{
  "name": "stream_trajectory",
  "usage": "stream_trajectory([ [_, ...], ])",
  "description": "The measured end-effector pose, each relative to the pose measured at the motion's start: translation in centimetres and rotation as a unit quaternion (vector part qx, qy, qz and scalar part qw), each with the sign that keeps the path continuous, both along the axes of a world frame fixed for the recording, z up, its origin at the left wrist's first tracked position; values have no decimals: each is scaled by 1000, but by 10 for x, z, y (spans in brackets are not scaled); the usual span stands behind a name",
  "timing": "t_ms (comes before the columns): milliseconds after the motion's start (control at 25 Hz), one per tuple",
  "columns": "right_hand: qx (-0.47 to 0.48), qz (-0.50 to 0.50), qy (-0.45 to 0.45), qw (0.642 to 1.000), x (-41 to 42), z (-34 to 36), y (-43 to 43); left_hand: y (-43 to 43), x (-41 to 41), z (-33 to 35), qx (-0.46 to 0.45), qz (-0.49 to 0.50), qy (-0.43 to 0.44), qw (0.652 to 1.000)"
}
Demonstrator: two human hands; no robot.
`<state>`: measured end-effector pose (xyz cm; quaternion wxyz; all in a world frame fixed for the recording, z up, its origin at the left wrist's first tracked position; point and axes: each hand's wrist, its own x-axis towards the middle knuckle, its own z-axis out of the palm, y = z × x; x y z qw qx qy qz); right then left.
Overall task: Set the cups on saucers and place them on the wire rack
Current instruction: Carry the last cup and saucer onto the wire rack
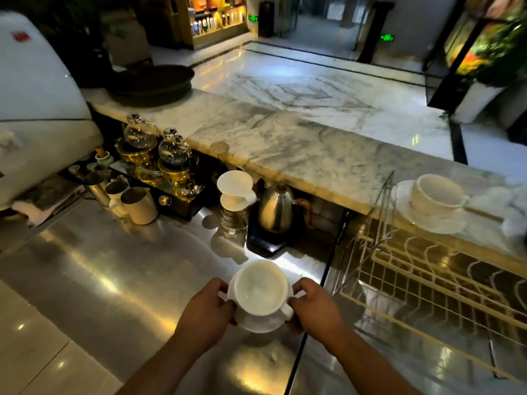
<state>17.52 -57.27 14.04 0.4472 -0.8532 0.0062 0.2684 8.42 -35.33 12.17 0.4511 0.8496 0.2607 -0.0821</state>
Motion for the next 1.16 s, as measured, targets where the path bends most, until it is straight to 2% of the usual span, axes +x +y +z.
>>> stream_trajectory([
  [120,34,-22,5,999,3,32,-31,-25,11,33,-2,-14,-26,1000],
  [560,49,-76,-29,995,21,119,-176,-152,71,120,-8,-88,-50,995],
  [760,20,-119,-45,992,29,141,-244,-220,97,141,-15,-128,-57,990],
  [1160,-11,-127,-50,991,72,157,-353,-329,144,152,-57,-166,-27,984],
])
